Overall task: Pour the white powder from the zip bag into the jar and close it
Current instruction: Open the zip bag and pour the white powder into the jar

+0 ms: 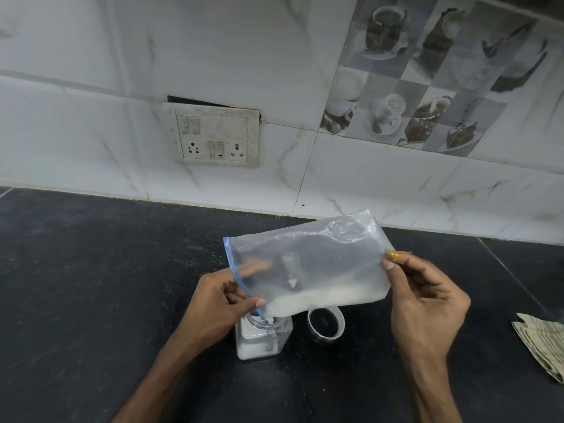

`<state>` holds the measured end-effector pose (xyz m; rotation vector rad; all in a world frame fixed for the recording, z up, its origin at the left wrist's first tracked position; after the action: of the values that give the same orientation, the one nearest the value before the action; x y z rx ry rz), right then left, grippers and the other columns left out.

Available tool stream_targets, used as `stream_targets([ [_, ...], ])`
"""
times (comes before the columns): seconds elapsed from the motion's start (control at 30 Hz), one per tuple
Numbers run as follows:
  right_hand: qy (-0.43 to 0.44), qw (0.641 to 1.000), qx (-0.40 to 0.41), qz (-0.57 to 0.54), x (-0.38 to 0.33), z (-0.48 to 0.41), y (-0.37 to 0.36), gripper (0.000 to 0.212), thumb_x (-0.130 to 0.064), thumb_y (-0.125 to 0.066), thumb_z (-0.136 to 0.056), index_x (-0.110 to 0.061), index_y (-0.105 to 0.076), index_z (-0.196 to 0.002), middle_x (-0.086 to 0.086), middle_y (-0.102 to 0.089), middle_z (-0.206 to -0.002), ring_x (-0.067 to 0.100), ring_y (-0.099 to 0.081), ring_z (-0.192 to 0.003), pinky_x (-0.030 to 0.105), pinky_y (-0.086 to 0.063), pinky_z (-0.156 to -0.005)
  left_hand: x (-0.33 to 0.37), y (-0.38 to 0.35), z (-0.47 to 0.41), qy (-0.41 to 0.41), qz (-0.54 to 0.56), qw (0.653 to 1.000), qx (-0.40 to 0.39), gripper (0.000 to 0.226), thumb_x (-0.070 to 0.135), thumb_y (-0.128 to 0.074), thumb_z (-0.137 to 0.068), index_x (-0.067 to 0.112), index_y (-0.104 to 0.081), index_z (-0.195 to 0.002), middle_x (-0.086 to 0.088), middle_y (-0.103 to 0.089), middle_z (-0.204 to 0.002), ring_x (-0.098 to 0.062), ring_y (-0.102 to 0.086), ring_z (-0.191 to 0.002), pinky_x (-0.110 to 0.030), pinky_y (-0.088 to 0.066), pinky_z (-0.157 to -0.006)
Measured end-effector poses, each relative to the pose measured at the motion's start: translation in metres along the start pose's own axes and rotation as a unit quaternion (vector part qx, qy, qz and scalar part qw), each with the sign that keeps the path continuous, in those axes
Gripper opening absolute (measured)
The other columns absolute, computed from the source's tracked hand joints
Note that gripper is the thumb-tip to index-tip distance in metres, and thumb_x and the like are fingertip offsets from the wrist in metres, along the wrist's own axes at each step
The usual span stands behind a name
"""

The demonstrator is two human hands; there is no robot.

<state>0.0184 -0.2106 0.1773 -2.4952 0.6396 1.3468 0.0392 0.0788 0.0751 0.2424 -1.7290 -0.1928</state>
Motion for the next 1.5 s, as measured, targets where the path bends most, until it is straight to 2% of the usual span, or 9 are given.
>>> stream_targets([
  [0.1,0.002,1.000,0.001,0.003,-0.0001,0.0010,0.0006,0.025,0.006,-0.073,-0.081,-0.017,-0.073,-0.091,-0.016,-0.075,-0.086,0.004,-0.071,-0.083,0.014,-0.054,-0.077,-0.0015,0.0007,-0.0001,0.008,-0.004,1.000,0.002,0.048,0.003,-0.085,-0.068,0.023,-0.071,-0.109,0.002,-0.078,-0.079,-0.011,-0.073,-0.060,-0.018,-0.058,-0.058],
  [0.27,0.006,1.000,0.000,0.005,-0.0031,0.0006,0.0001,0.026,0.006,-0.073,-0.081,-0.018,-0.073,-0.092,-0.018,-0.075,-0.086,0.002,-0.071,-0.083,0.014,-0.055,-0.077,0.0022,0.0021,0.0005,0.003,0.006,1.000,0.010,0.056,-0.002,-0.084,-0.070,0.038,-0.068,-0.105,-0.007,-0.079,-0.078,-0.011,-0.074,-0.061,-0.018,-0.059,-0.060],
  [0.43,0.010,1.000,-0.014,0.009,-0.0039,0.0035,-0.0050,0.026,0.007,-0.073,-0.081,-0.015,-0.073,-0.094,-0.018,-0.075,-0.086,0.001,-0.070,-0.083,0.014,-0.055,-0.077,0.0028,0.0002,0.0020,0.008,0.008,1.000,0.009,0.058,-0.002,-0.083,-0.070,0.041,-0.066,-0.104,0.012,-0.078,-0.079,-0.008,-0.074,-0.061,-0.016,-0.058,-0.061],
  [0.53,0.006,1.000,-0.001,0.003,-0.0038,0.0024,-0.0015,0.027,0.007,-0.073,-0.080,-0.017,-0.072,-0.092,-0.020,-0.075,-0.086,0.000,-0.070,-0.083,0.013,-0.055,-0.077,0.0007,0.0030,0.0013,0.007,0.007,1.000,0.018,0.054,0.001,-0.085,-0.068,0.041,-0.068,-0.100,0.005,-0.079,-0.079,-0.011,-0.074,-0.061,-0.023,-0.061,-0.061],
  [0.8,0.009,1.000,-0.017,0.007,-0.0056,-0.0002,-0.0045,0.026,0.007,-0.073,-0.080,-0.017,-0.073,-0.093,-0.018,-0.075,-0.087,0.002,-0.070,-0.084,0.013,-0.055,-0.076,0.0020,0.0017,0.0024,0.010,0.001,1.000,0.011,0.053,-0.001,-0.084,-0.068,0.039,-0.068,-0.099,0.012,-0.078,-0.075,-0.004,-0.071,-0.057,-0.015,-0.057,-0.057],
  [0.93,0.007,1.000,-0.009,0.000,-0.0056,-0.0016,-0.0052,0.026,0.006,-0.073,-0.080,-0.017,-0.073,-0.092,-0.017,-0.075,-0.086,0.002,-0.071,-0.083,0.014,-0.055,-0.077,0.0004,0.0049,0.0022,0.010,0.006,1.000,0.016,0.051,0.001,-0.085,-0.068,0.036,-0.070,-0.101,0.000,-0.079,-0.079,-0.010,-0.073,-0.060,-0.022,-0.060,-0.060],
  [1.03,0.007,1.000,-0.021,0.008,-0.0052,-0.0021,-0.0077,0.025,0.006,-0.073,-0.080,-0.016,-0.074,-0.091,-0.015,-0.076,-0.087,0.002,-0.071,-0.084,0.013,-0.055,-0.076,0.0004,0.0026,0.0027,0.009,0.001,1.000,0.007,0.057,-0.001,-0.084,-0.069,0.035,-0.068,-0.111,0.002,-0.080,-0.081,-0.010,-0.074,-0.061,-0.018,-0.059,-0.061],
  [1.17,0.006,1.000,-0.014,0.004,-0.0038,-0.0024,-0.0055,0.025,0.006,-0.073,-0.080,-0.017,-0.074,-0.089,-0.014,-0.076,-0.088,0.003,-0.071,-0.084,0.014,-0.055,-0.076,-0.0018,0.0029,0.0024,0.021,0.007,1.000,0.011,0.050,0.002,-0.085,-0.068,0.031,-0.070,-0.105,0.005,-0.079,-0.078,-0.009,-0.073,-0.059,-0.017,-0.058,-0.059],
  [1.5,0.010,1.000,-0.015,0.013,-0.0035,-0.0054,-0.0052,0.024,0.006,-0.074,-0.080,-0.015,-0.074,-0.090,-0.012,-0.076,-0.088,0.004,-0.071,-0.082,0.014,-0.055,-0.076,0.0016,0.0024,0.0020,0.019,0.011,1.000,0.015,0.054,0.000,-0.084,-0.069,0.040,-0.067,-0.101,0.002,-0.078,-0.072,-0.008,-0.072,-0.057,-0.018,-0.058,-0.059],
])
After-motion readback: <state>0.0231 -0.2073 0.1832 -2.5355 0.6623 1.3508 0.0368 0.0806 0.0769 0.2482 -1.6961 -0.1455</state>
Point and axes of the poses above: each hand's wrist, its own z-axis away from the middle knuckle, its own y-axis out of the back of the hand, x = y × z, the point moved 8 cm from there along -z, towards the middle knuckle
